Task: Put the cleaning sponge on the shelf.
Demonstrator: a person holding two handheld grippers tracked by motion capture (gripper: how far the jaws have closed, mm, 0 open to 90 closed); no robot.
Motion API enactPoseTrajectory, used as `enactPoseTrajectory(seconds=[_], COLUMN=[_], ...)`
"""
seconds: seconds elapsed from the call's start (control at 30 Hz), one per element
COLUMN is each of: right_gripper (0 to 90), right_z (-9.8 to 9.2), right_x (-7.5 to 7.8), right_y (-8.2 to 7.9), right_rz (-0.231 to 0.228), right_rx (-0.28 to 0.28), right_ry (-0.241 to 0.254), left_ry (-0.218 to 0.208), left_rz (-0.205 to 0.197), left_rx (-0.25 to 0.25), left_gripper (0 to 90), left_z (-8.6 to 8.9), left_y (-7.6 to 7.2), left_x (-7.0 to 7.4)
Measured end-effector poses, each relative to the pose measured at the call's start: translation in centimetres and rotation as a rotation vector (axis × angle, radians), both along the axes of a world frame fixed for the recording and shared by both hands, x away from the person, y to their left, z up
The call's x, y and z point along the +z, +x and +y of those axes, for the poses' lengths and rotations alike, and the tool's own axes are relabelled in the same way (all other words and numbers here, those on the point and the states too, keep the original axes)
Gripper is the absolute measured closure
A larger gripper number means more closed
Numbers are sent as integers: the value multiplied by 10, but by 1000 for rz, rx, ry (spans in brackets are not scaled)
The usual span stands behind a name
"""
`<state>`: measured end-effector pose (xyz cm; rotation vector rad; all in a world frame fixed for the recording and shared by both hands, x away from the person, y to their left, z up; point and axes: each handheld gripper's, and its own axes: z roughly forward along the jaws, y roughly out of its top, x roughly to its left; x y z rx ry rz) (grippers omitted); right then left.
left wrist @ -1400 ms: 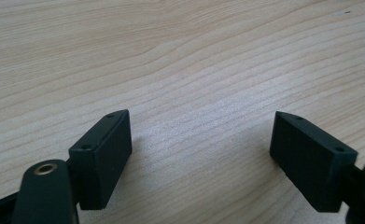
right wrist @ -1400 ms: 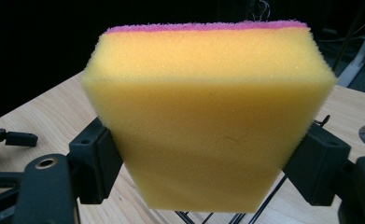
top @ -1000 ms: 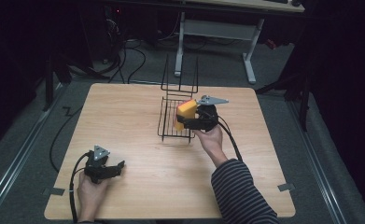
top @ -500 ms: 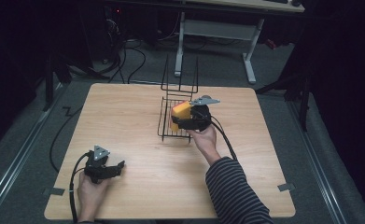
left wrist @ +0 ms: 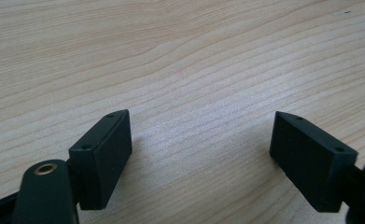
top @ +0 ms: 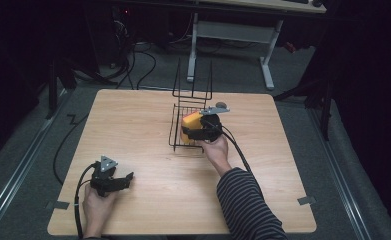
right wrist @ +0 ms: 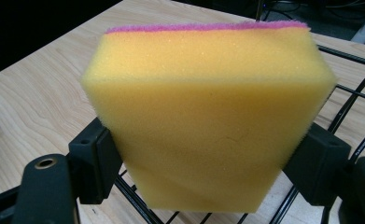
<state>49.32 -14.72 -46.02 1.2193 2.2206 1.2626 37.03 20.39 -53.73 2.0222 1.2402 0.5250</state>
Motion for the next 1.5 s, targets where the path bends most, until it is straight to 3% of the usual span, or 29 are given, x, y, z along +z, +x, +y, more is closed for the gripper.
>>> enactPoseTrajectory(seconds=[0.3, 0.73, 1.5], right_gripper=[223, 214, 169], right_z=[2, 4, 2], right_x=[-3, -3, -4], right_y=[1, -2, -2], right_rz=[4, -19, -8], right_rx=[-2, 15, 29], right_ry=[-2, -46, -41], left_ry=[0, 0, -3], left_rz=[0, 0, 0], left_rx=[0, 0, 1], left_gripper=[215, 215, 215], left_z=[0, 0, 0], left_y=[0, 0, 0], left_x=[0, 0, 0])
